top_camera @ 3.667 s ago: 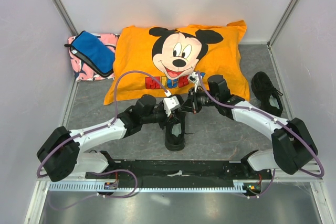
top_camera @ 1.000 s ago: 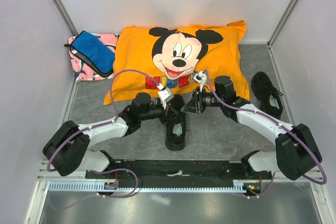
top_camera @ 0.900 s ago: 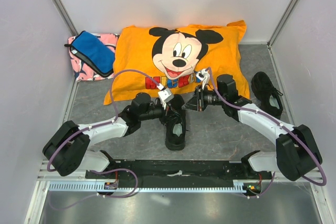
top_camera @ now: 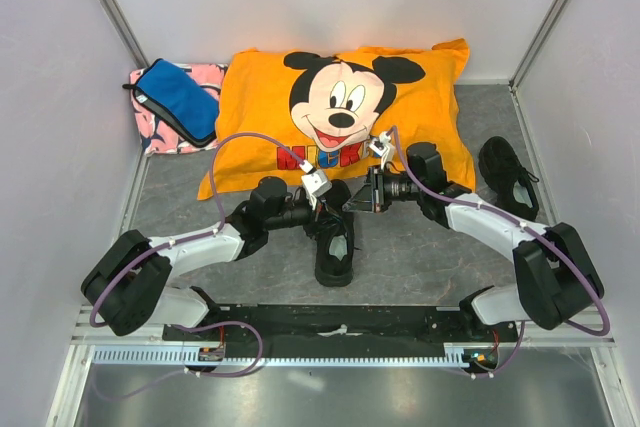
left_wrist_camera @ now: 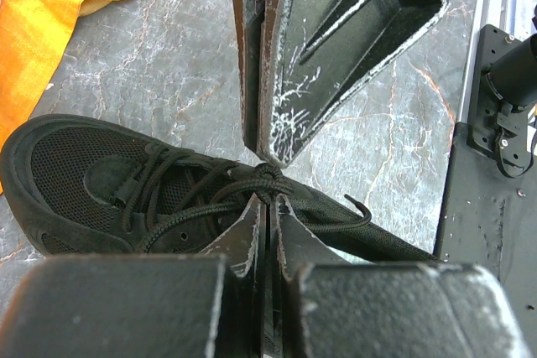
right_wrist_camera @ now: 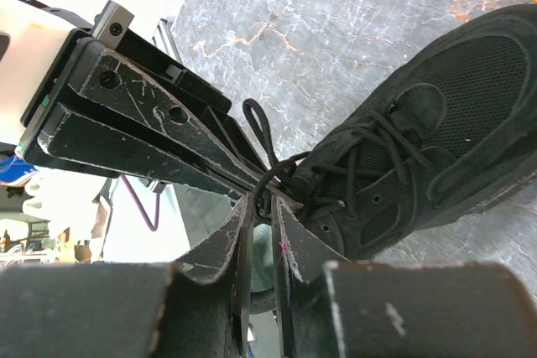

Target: Tie the shoes

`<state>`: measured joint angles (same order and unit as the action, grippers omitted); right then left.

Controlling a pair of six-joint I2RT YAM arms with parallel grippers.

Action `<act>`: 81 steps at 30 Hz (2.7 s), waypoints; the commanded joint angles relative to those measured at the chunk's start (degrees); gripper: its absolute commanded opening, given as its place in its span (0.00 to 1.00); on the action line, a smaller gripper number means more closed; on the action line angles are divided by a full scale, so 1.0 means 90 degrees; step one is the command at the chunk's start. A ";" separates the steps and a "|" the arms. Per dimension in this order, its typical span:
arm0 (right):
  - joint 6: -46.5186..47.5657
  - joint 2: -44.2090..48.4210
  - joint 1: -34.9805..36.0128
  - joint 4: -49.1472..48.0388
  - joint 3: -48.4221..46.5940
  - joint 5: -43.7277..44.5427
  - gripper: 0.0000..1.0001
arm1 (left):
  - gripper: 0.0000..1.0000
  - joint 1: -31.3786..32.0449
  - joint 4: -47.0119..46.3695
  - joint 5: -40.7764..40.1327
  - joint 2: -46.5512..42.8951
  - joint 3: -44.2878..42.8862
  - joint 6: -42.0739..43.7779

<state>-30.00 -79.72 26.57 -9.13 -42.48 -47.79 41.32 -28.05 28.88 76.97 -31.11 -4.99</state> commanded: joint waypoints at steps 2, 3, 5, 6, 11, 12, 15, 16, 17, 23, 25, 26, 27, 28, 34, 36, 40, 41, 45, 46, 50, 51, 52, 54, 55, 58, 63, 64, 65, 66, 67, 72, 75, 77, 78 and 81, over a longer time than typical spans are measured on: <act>-0.0026 -0.0107 0.0124 -0.0265 -0.0202 -0.0081 0.20 | 0.02 -0.0021 -0.0135 0.0013 0.0032 -0.0108 0.0291; -0.0026 -0.0126 0.0134 -0.0275 -0.0202 -0.0081 0.20 | 0.02 -0.0021 -0.0125 0.0023 0.0022 -0.0117 0.0301; 0.0013 -0.0146 0.0153 -0.0256 -0.0221 -0.0042 0.19 | 0.02 -0.0021 -0.0106 0.0033 0.0032 -0.0127 0.0320; 0.0032 -0.0165 0.0154 -0.0236 -0.0222 -0.0032 0.18 | 0.02 -0.0021 -0.0106 0.0033 0.0032 -0.0137 0.0321; 0.0032 -0.0175 0.0163 -0.0217 -0.0222 0.0007 0.16 | 0.02 -0.0021 -0.0106 0.0062 0.0032 -0.0127 0.0311; 0.0013 -0.0175 0.0163 -0.0226 -0.0222 -0.0002 0.16 | 0.01 -0.0021 -0.0106 0.0062 0.0022 -0.0127 0.0320; -0.0036 -0.0195 0.0163 -0.0256 -0.0231 -0.0022 0.22 | 0.02 -0.0021 -0.0096 0.0062 0.0012 -0.0127 0.0321; -0.0026 -0.0195 0.0173 -0.0256 -0.0231 -0.0032 0.22 | 0.02 -0.0021 -0.0096 0.0072 0.0022 -0.0127 0.0330; -0.0026 -0.0195 0.0183 -0.0275 -0.0231 -0.0051 0.22 | 0.02 -0.0021 -0.0096 0.0082 0.0022 -0.0137 0.0330; -0.0055 -0.0205 0.0212 -0.0295 -0.0231 -0.0061 0.11 | 0.02 -0.0021 -0.0067 0.0121 0.0052 -0.0166 0.0360; -0.0017 -0.0185 0.0212 -0.0304 -0.0222 -0.0042 0.01 | 0.02 -0.0021 -0.0018 0.0130 0.0051 -0.0186 0.0379; 0.0003 -0.0156 0.0212 -0.0266 -0.0222 -0.0032 0.00 | 0.02 -0.0021 0.0011 0.0131 0.0042 -0.0195 0.0398; 0.0032 -0.0146 0.0212 -0.0246 -0.0222 -0.0022 0.00 | 0.04 -0.0021 0.0041 0.0121 0.0032 -0.0205 0.0408; 0.0090 -0.0117 0.0202 -0.0188 -0.0231 -0.0003 0.00 | 0.11 -0.0021 0.0176 0.0121 -0.0026 -0.0224 0.0428; 0.0335 0.0127 0.0037 0.0154 -0.0105 0.0095 0.00 | 0.39 -0.0079 0.1211 0.0442 -0.0943 -0.0205 0.0838; 0.0432 0.0186 0.0007 0.0252 -0.0056 0.0086 0.00 | 0.43 -0.0128 0.1825 0.0676 -0.1509 -0.0215 0.1013; 0.0462 0.0225 0.0007 0.0252 0.0003 0.0115 0.00 | 0.62 -0.0265 0.2881 0.1028 -0.2281 -0.0381 0.1599; 0.0462 0.0225 0.0007 0.0243 0.0013 0.0115 0.00 | 0.63 -0.0410 0.3047 0.1145 -0.2379 -0.0400 0.1900; 0.0579 0.0255 0.0007 0.0291 0.0023 0.0134 0.00 | 0.64 -0.0957 0.4236 0.1740 -0.2343 -0.0722 0.3559; 0.0599 0.0264 0.0007 0.0320 0.0023 0.0134 0.00 | 0.64 -0.1074 0.4530 0.2051 -0.2225 -0.0993 0.4007; 0.0618 0.0264 0.0007 0.0369 0.0032 0.0154 0.00 | 0.64 -0.1271 0.5236 0.2084 -0.1629 -0.1562 0.6184; 0.0618 0.0264 -0.0003 0.0369 0.0032 0.0154 0.00 | 0.65 -0.1271 0.5256 0.2055 -0.1532 -0.1640 0.6480; 0.0618 0.0264 -0.0003 0.0369 0.0032 0.0154 0.00 | 0.66 -0.1271 0.5381 0.2054 -0.1289 -0.1834 0.6773; 0.0628 0.0264 0.0007 0.0399 0.0013 0.0144 0.00 | 0.67 -0.1271 0.5509 0.2054 -0.1005 -0.2050 0.7496; 0.0628 0.0264 -0.0003 0.0418 0.0013 0.0134 0.00 | 0.72 -0.1271 0.5684 0.2054 -0.0742 -0.2292 0.7721; 0.0638 0.0274 0.0007 0.0438 -0.0007 0.0115 0.00 | 0.75 -0.1261 0.5870 0.2084 -0.0360 -0.2703 0.8434; 0.0638 0.0255 -0.0003 0.0448 -0.0026 0.0086 0.00 | 0.75 -0.1125 0.5998 0.1996 0.0295 -0.3047 0.9206; 0.0638 0.0245 0.0007 0.0448 -0.0026 0.0085 0.00 | 0.74 -0.1095 0.6017 0.1967 0.0363 -0.3105 0.9265; 0.0638 0.0245 0.0007 0.0448 -0.0036 0.0085 0.00 | 0.73 -0.1008 0.6037 0.1928 0.0432 -0.3134 0.9411; 0.0638 0.0255 -0.0003 0.0448 -0.0036 0.0095 0.00 | 0.72 -0.0978 0.6095 0.1898 0.0587 -0.3154 0.9490; 0.0638 0.0255 -0.0003 0.0448 -0.0036 0.0076 0.00 | 0.70 -0.0939 0.6134 0.1879 0.0646 -0.3212 0.9558; 0.0638 0.0284 0.0007 0.0448 -0.0026 0.0066 0.00 | 0.67 -0.0783 0.6203 0.1693 0.0988 -0.3291 0.9822; 0.0657 0.0303 0.0007 0.0457 -0.0026 0.0056 0.00 | 0.66 -0.0763 0.6193 0.1635 0.1076 -0.3310 0.9998; 0.0648 0.0303 0.0007 0.0457 -0.0017 0.0076 0.00 | 0.60 -0.0744 0.6213 0.1576 0.1155 -0.3349 1.0037; 0.0648 0.0294 0.0007 0.0457 -0.0026 0.0066 0.00 | 0.57 -0.0734 0.6232 0.1547 0.1184 -0.3379 1.0047; 0.0657 0.0333 0.0007 0.0477 -0.0007 0.0105 0.00 | 0.40 -0.0734 0.6330 0.1459 0.1213 -0.3418 1.0037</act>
<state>-25.19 -78.70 26.72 -4.62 -42.46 -46.50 34.39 27.90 42.87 87.46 -59.05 81.93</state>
